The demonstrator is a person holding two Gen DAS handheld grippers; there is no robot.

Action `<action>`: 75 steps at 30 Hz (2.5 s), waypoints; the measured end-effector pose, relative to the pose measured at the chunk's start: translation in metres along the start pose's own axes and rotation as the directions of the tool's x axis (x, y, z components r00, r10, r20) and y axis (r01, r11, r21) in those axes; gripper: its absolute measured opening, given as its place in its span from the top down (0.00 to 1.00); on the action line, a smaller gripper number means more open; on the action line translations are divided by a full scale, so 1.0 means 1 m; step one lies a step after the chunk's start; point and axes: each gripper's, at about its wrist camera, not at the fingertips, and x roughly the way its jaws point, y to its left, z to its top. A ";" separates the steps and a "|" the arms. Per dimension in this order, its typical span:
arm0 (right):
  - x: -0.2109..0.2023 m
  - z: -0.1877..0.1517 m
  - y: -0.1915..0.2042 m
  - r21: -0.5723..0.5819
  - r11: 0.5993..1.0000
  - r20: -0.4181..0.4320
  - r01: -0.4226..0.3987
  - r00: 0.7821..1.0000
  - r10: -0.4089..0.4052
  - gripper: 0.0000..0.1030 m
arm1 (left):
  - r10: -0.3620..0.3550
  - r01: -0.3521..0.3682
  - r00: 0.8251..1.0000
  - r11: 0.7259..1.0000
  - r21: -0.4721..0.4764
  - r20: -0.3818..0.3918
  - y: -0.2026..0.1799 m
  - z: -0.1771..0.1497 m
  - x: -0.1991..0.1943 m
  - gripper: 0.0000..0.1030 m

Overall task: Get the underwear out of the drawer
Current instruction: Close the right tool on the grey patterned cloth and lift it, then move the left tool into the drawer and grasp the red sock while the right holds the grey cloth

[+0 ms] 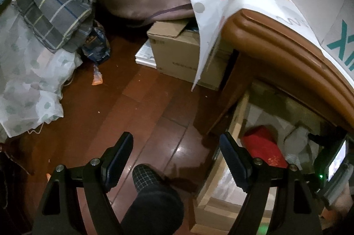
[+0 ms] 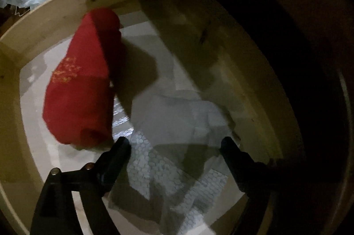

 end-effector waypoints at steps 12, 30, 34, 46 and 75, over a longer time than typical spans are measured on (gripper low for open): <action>-0.006 -0.009 -0.012 0.040 0.998 0.031 -0.040 0.999 0.039 0.10 | 0.005 -0.005 1.000 1.000 0.001 -0.012 -0.004 -0.002 0.006 0.25; -0.040 -0.022 -0.018 0.069 0.997 0.014 0.024 1.000 -0.025 0.75 | 0.009 -0.009 1.000 1.000 -0.005 -0.016 -0.005 -0.001 0.007 0.25; -0.051 -0.025 -0.014 0.065 0.997 0.011 -0.028 1.000 0.027 0.76 | 0.005 -0.006 1.000 1.000 -0.011 -0.014 -0.003 0.000 0.006 0.25; -0.094 -0.029 -0.019 0.033 0.996 0.038 -0.085 0.996 0.084 0.77 | 0.000 0.000 1.000 1.000 0.007 -0.014 -0.009 -0.001 0.006 0.25; -0.219 -0.127 -0.062 0.706 0.708 0.172 0.004 0.969 -0.177 0.77 | -0.093 0.099 0.986 0.995 0.032 -0.140 -0.081 -0.029 0.017 0.22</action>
